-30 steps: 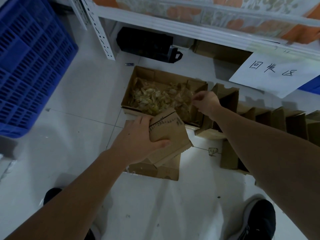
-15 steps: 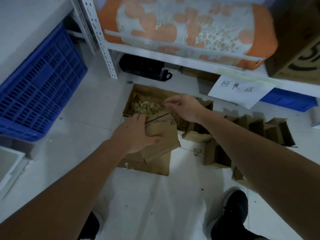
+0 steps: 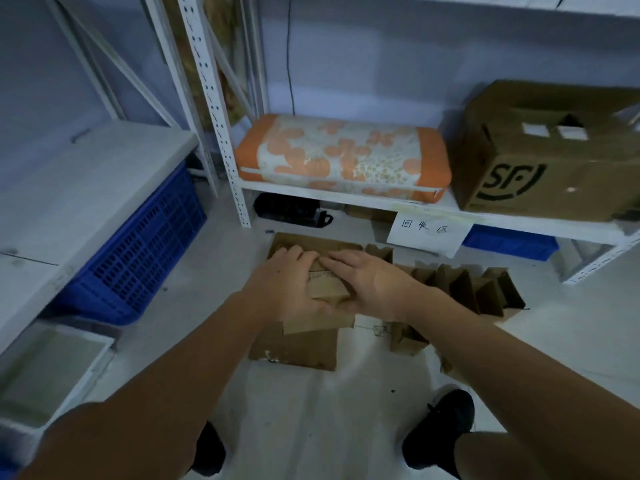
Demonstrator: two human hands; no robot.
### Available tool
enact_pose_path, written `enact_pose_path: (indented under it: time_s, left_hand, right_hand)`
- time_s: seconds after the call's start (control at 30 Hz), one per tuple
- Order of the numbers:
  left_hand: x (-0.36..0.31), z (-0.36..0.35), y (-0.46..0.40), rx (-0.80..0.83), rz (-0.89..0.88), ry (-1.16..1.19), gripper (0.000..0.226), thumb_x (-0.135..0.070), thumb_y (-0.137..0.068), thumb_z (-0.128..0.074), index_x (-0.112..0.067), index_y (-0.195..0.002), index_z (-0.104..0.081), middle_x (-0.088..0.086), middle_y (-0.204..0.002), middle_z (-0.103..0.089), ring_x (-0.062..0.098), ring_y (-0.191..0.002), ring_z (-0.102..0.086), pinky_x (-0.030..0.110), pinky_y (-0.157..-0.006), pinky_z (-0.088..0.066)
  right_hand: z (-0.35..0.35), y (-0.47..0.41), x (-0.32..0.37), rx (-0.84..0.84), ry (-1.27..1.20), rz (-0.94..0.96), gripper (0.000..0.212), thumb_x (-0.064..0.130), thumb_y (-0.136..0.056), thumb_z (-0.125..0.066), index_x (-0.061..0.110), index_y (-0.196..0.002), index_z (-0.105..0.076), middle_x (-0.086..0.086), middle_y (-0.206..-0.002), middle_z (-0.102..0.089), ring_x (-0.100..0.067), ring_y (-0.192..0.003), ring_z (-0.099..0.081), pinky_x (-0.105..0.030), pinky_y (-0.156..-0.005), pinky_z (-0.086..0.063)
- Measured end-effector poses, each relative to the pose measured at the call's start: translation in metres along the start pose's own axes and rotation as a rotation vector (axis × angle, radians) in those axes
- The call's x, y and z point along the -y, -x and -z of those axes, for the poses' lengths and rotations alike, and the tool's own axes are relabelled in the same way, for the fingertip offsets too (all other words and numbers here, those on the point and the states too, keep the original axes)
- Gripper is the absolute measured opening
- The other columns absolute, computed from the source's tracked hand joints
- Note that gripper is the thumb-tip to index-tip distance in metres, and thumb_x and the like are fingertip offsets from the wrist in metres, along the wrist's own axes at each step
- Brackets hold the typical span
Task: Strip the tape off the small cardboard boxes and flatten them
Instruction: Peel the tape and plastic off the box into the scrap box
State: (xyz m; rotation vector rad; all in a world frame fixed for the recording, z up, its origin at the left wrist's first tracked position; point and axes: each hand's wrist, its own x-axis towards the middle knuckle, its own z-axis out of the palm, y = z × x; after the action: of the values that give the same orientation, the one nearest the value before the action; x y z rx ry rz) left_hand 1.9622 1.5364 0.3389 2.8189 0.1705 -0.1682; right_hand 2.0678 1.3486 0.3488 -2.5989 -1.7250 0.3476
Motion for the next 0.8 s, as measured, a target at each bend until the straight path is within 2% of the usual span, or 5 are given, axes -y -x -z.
enact_pose_path:
  time_s: [0.2, 0.4, 0.57, 0.7, 0.8]
  left_hand:
    - [-0.019, 0.001, 0.047, -0.016, -0.093, 0.052, 0.108, -0.076, -0.07, -0.076, -0.023, -0.156, -0.037, -0.004, -0.138, -0.045, 0.019, -0.127, -0.043, 0.039, -0.107, -0.043]
    - [-0.021, 0.004, 0.082, -0.096, -0.176, 0.136, 0.101, -0.057, -0.078, -0.083, -0.022, -0.158, -0.032, -0.007, -0.151, -0.033, 0.012, -0.131, -0.042, 0.032, -0.107, -0.043]
    - [-0.021, 0.003, 0.096, -0.119, -0.022, 0.55, 0.123, -0.056, -0.065, -0.093, -0.032, -0.161, -0.021, -0.009, -0.153, -0.039, 0.011, -0.133, -0.048, 0.039, -0.109, -0.048]
    - [-0.029, -0.001, 0.095, -0.186, 0.022, 0.673, 0.113, -0.055, -0.06, -0.095, -0.036, -0.154, -0.034, -0.011, -0.14, -0.053, 0.01, -0.121, -0.058, 0.036, -0.098, -0.057]
    - [-0.032, -0.003, 0.091, -0.251, 0.043, 0.719, 0.095, -0.047, -0.064, -0.096, -0.038, -0.143, -0.043, -0.016, -0.129, -0.058, 0.004, -0.112, -0.061, 0.022, -0.085, -0.057]
  right_hand:
    - [0.007, 0.051, 0.033, -0.012, -0.028, 0.0, 0.088, 0.046, -0.096, -0.063, 0.021, -0.162, -0.012, -0.003, -0.168, -0.017, -0.026, -0.15, -0.019, -0.039, -0.122, -0.024]
    - [0.021, 0.076, 0.044, -0.012, -0.083, -0.017, 0.087, 0.039, -0.093, -0.068, 0.024, -0.162, -0.018, -0.001, -0.167, -0.019, -0.023, -0.151, -0.016, -0.038, -0.123, -0.021]
    - [0.042, 0.094, 0.045, -0.079, -0.255, -0.055, 0.084, 0.032, -0.088, -0.076, 0.024, -0.158, -0.029, -0.002, -0.156, -0.037, -0.021, -0.14, -0.037, -0.029, -0.115, -0.03]
    - [0.051, 0.098, 0.046, -0.123, -0.254, -0.076, 0.083, 0.032, -0.086, -0.077, 0.029, -0.155, -0.03, 0.0, -0.151, -0.043, -0.022, -0.132, -0.046, -0.04, -0.111, -0.041]
    - [0.057, 0.106, 0.052, -0.201, -0.186, -0.101, 0.077, 0.031, -0.093, -0.07, 0.029, -0.157, -0.028, 0.002, -0.155, -0.039, -0.02, -0.135, -0.043, -0.035, -0.111, -0.04]
